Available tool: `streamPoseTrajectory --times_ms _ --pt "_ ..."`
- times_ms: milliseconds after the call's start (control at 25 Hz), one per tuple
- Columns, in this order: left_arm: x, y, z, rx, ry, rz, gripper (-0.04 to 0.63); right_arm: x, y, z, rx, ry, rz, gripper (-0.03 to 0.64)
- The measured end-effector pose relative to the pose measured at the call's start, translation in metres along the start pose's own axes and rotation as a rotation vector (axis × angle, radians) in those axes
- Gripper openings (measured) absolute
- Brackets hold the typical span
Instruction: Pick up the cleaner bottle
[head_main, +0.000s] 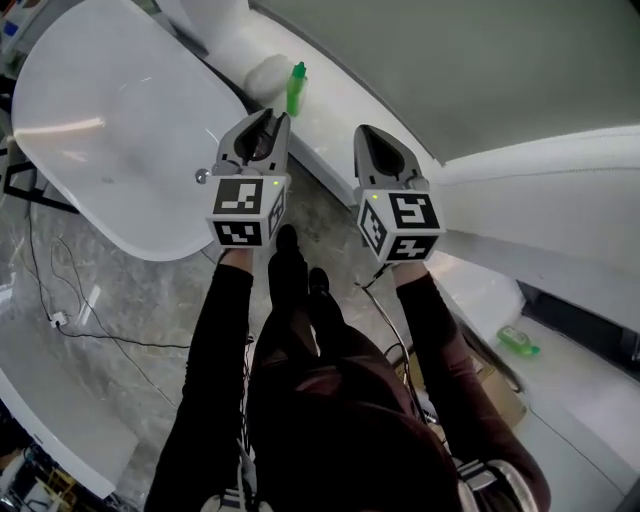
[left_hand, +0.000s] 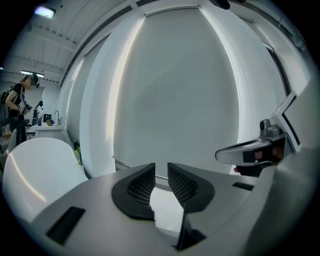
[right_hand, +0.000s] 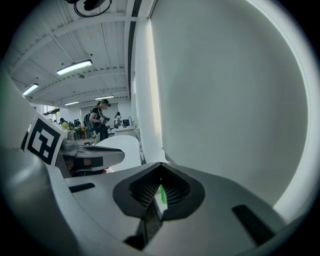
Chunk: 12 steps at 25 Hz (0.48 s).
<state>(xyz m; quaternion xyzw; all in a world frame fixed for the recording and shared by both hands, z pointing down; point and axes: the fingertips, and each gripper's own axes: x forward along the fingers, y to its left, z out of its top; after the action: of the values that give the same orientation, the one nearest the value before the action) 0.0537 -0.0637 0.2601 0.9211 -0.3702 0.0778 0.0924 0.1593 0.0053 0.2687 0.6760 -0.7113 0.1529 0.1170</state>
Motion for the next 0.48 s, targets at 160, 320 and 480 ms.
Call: streamPoseTrajectory --times_ms 160,320,480 --pt "0.036 0.014 -0.022 -0.015 0.042 -0.021 0.117 0.029 -0.008 -0.009 0.008 0.026 -0.012 0.002" --pt "0.072 0.028 -0.051 -0.018 0.095 -0.024 0.155 0.059 -0.020 -0.023 0.021 0.052 -0.022 0.002" --pt "0.097 0.036 -0.081 -0.015 0.145 -0.022 0.190 0.083 -0.028 -0.040 0.028 0.083 -0.025 0.002"
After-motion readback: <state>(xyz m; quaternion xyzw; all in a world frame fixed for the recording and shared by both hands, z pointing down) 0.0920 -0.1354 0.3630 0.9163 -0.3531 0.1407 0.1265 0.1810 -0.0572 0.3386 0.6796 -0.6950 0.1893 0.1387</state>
